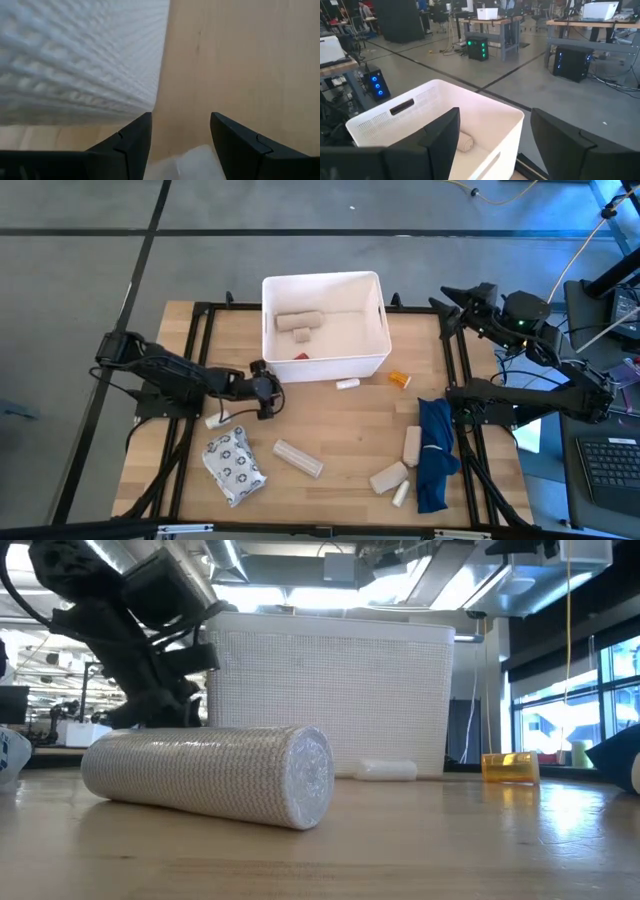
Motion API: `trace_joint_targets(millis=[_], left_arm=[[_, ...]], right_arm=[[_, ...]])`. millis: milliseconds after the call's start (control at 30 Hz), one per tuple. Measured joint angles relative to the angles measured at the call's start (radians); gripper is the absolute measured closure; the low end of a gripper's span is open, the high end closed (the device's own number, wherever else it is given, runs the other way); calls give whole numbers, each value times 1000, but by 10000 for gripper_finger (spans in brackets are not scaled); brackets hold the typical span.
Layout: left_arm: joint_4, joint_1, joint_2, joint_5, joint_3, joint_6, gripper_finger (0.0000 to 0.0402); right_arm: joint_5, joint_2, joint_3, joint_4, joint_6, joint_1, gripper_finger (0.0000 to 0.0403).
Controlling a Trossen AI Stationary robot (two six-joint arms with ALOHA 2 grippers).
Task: Pick & place medical supplies in basket/bin
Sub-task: Put the transparent pill bottle into the white bin
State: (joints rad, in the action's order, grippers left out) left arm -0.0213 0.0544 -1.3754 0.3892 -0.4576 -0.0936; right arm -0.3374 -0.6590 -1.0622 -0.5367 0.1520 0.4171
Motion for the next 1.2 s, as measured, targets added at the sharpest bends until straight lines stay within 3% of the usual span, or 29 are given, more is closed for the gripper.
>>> trace_joint_targets(millis=[267, 367, 533, 900, 1200], left_arm=[[-68, -2, 121, -18, -37, -76, 208], [-199, -19, 198, -17, -72, -136, 208], [-468, -56, 292, -54, -115, -379, 208], [-469, -57, 427, -114, -117, -447, 207], [-459, -50, 436, -385, -117, -412, 140]], right_arm=[[0, 0, 0, -36, -1, 0, 159], [1, 0, 0, -37, -3, 0, 159], [1, 0, 0, -38, -3, 0, 159], [1, 0, 0, -84, -60, 0, 159], [0, 0, 0, -178, -60, 0, 159]])
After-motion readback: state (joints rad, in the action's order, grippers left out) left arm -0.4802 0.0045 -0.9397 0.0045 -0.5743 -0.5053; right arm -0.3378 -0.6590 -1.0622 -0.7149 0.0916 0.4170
